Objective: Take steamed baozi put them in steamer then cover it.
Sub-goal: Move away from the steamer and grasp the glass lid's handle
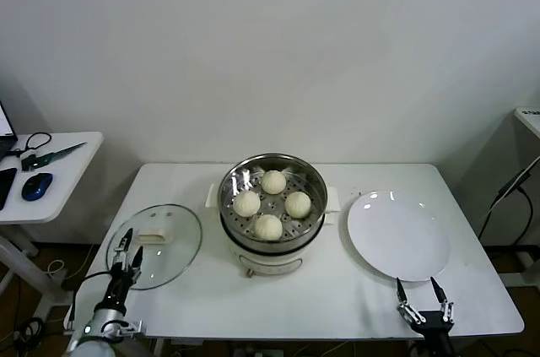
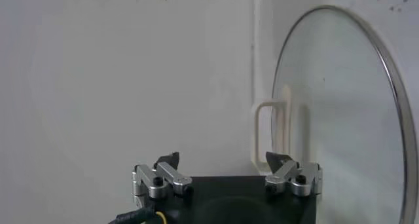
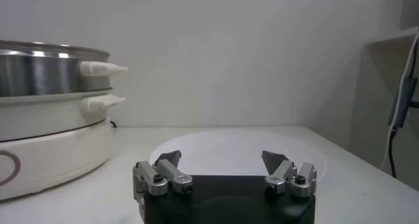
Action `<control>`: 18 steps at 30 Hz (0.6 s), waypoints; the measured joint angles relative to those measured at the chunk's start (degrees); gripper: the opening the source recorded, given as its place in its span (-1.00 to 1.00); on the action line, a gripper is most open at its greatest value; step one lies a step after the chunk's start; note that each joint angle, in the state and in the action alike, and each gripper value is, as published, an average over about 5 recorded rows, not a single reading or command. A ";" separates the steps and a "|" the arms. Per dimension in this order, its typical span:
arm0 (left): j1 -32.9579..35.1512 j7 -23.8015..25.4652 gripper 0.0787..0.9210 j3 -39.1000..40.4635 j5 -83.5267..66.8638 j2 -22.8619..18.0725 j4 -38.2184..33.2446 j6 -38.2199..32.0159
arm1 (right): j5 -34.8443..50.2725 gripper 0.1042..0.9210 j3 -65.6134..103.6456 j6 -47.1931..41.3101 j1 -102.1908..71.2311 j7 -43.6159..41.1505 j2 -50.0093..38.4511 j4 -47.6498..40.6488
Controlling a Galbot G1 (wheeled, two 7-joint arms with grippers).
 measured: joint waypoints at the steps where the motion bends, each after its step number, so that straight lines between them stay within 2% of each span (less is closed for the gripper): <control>1: -0.50 -0.07 0.77 0.18 0.39 -0.08 0.54 0.03 | -0.02 0.76 -0.01 0.12 -0.09 0.04 0.14 -0.04; 18: -7.88 -1.16 0.77 2.27 4.34 -0.33 7.69 -0.27 | -0.47 0.76 -0.25 0.85 -0.60 0.51 1.81 -0.24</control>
